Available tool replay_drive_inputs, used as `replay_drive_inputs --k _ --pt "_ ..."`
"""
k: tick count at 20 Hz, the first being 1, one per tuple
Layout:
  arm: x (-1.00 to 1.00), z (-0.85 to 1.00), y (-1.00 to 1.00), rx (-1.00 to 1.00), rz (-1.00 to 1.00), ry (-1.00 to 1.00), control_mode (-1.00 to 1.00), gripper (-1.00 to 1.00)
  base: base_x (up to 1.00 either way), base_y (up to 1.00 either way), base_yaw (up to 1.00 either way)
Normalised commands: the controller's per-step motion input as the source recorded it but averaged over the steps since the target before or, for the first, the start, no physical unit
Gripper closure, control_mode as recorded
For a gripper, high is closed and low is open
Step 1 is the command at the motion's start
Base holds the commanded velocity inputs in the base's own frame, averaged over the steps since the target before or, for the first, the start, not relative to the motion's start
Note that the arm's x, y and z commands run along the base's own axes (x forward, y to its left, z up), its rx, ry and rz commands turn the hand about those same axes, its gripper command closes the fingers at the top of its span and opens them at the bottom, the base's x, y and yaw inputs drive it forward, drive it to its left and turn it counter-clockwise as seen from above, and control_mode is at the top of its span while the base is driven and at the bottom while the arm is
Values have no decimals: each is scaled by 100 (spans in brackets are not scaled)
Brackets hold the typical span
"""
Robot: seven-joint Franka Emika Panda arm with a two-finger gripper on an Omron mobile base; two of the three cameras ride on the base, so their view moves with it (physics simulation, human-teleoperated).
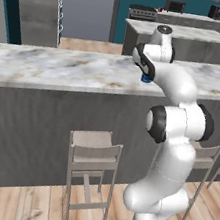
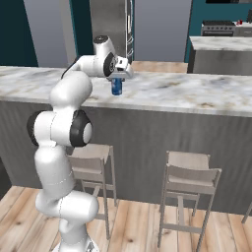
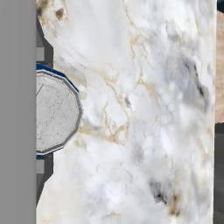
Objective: Four empty soda cans are scattered around the kitchen. Gather all the cans and cluster them next to the stove for recycling.
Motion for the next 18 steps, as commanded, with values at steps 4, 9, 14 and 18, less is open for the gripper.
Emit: replay_drive_inputs --k 4,9,14,18 --pt "-77 0 0 0 0 -13 -100 100 0 0 0" --pt "-67 20 0 2 0 -5 -100 100 0 0 0" --pt "-55 34 0 4 0 0 -100 100 0 0 0" --pt "-43 32 2 4 0 0 -100 100 0 0 0"
